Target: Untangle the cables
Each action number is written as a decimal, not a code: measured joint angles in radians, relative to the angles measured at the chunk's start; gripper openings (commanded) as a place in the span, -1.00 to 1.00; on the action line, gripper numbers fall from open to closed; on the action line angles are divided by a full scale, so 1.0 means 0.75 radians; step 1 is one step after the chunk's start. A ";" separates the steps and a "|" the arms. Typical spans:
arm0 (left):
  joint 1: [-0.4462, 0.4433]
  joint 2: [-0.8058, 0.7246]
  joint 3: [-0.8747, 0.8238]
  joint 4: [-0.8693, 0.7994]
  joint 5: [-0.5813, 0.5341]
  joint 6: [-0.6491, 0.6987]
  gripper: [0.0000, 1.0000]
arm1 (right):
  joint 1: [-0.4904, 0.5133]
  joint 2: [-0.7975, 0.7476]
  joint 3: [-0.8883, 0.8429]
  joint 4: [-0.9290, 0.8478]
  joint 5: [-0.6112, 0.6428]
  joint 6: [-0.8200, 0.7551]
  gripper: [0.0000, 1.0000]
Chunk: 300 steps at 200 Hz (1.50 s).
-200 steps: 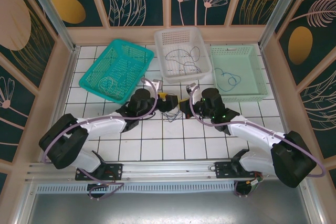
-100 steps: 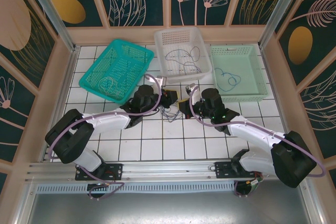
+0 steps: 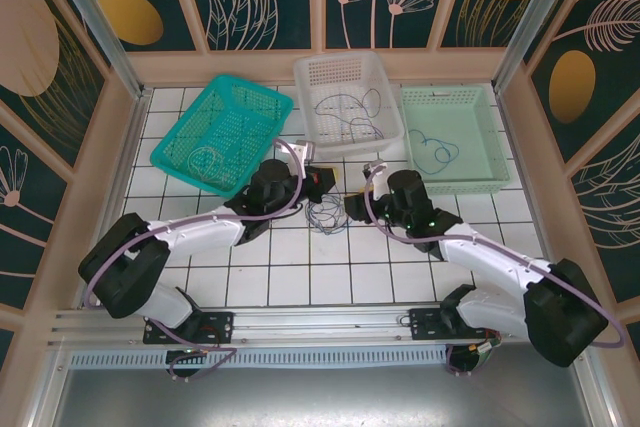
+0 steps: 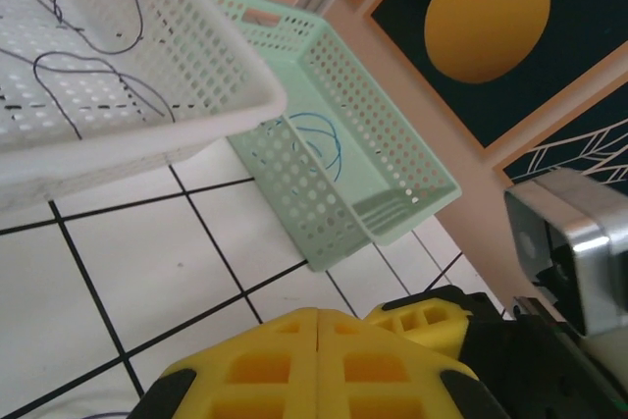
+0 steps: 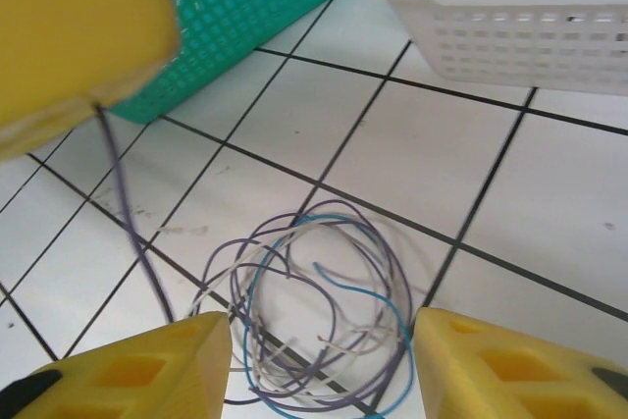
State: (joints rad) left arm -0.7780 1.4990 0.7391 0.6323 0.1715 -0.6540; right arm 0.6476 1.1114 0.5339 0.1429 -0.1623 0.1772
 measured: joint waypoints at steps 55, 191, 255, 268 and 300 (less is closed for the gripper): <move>0.000 -0.001 0.000 0.001 0.002 -0.002 -1.00 | -0.015 -0.075 -0.047 0.007 -0.022 -0.021 0.54; 0.000 -0.001 0.026 0.133 0.011 -0.093 -1.00 | 0.108 0.119 -0.188 0.490 -0.154 0.133 0.48; 0.000 0.006 -0.016 0.270 0.021 -0.175 -1.00 | 0.173 0.151 -0.219 0.606 0.006 0.199 -0.28; 0.000 0.006 -0.021 0.272 0.020 -0.183 -1.00 | 0.173 0.151 -0.219 0.608 0.021 0.196 -0.57; 0.000 0.006 -0.022 0.275 0.016 -0.183 -1.00 | 0.174 0.152 -0.218 0.602 0.047 0.190 -0.94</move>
State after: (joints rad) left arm -0.7780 1.5036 0.7223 0.8387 0.1833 -0.7910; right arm 0.7784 1.2251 0.3702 0.5945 -0.1272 0.3199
